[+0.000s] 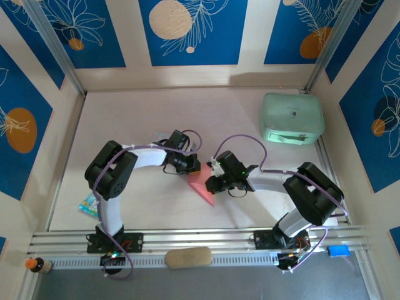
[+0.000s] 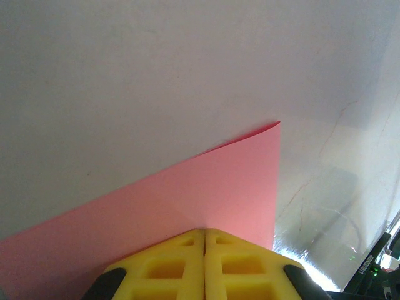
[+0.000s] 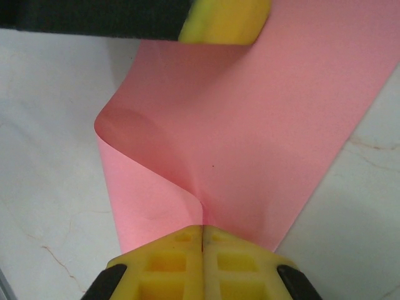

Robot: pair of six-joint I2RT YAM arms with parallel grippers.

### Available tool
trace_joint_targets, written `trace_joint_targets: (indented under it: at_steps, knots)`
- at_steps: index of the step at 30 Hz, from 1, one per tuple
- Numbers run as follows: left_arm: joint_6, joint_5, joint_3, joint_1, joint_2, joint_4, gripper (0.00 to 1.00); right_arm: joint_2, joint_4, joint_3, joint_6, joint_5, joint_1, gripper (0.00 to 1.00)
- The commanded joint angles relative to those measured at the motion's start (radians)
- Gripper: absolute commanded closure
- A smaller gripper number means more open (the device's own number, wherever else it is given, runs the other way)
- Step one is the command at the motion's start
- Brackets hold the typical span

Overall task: Fold a paper plane with a square sheet of paper (pick it up from the middle)
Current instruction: Third fold the triangle at the center of the table.

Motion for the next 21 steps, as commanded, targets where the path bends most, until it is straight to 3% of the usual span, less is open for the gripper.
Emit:
trace_joint_targets:
  at_steps: [1, 21]
  knots:
    - [0.006, -0.03, -0.024, 0.004, 0.008, -0.043, 0.93, -0.017, -0.026, 0.017, 0.006, 0.013, -0.003, 0.98]
    - [0.004, -0.026, -0.021, 0.004, 0.01, -0.043, 0.94, -0.017, -0.03, 0.018, 0.008, 0.026, -0.003, 0.98]
